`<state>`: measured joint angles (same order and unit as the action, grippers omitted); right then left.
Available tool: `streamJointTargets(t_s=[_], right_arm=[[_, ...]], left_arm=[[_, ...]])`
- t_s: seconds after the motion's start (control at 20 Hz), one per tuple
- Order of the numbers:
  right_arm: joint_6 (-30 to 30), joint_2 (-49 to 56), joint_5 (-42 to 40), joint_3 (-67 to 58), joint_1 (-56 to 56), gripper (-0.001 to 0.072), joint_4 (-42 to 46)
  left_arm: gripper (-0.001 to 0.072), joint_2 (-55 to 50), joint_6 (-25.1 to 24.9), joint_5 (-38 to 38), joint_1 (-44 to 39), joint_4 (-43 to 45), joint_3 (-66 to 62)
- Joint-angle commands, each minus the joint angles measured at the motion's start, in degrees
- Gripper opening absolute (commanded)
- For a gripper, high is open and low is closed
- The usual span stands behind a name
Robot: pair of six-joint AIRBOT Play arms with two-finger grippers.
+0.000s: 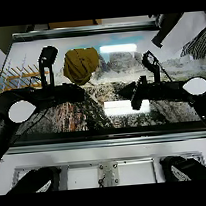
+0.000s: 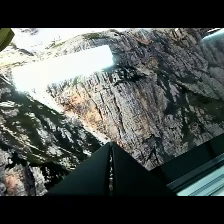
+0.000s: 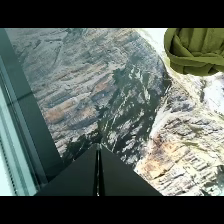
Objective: Fold the clothes and pants, and hang the long-sleeved shirts on hangers.
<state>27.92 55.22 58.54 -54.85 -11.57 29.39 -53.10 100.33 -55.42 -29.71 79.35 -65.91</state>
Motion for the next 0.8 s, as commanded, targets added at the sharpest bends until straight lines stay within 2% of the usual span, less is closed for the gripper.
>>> streamJointTargets(t_s=[0.0, 0.15, 0.2, 0.25, 0.3, 0.55, 0.65, 0.75], right_arm=[[0.0, 0.0, 0.0, 0.0, 0.0, 0.0019, 0.0], [0.0, 0.0, 0.0, 0.0, 0.0, 0.002, 0.0], [0.0, 0.0, 0.0, 0.0, 0.0, 0.002, 0.0], [0.0, 0.0, 0.0, 0.0, 0.0, 0.0019, 0.0], [0.0, 0.0, 0.0, 0.0, 0.0, 0.002, 0.0], [0.0, 0.0, 0.0, 0.0, 0.0, 0.002, 0.0], [0.0, 0.0, 0.0, 0.0, 0.0, 0.002, 0.0], [0.0, 0.0, 0.0, 0.0, 0.0, 0.002, 0.0]], left_arm=[[0.0013, 0.0, 0.0, 0.2, 0.0, 0.0, 0.0], [0.0014, 0.0, 0.0, 0.9, 0.0, 0.0, 0.0], [0.0186, 0.0, -0.1, 2.8, 0.0, 0.2, 0.0], [0.0714, -0.3, 0.0, 6.4, 0.1, 1.6, -0.1], [0.0715, -3.1, 0.0, 9.2, 1.4, 5.0, -2.4], [0.0715, -22.8, -0.9, 9.3, 12.3, 5.6, -16.1], [0.0716, -31.2, -4.7, 9.0, 13.8, 5.5, -20.0], [0.0716, -39.3, -10.8, 9.0, 13.2, 5.5, -23.5]])
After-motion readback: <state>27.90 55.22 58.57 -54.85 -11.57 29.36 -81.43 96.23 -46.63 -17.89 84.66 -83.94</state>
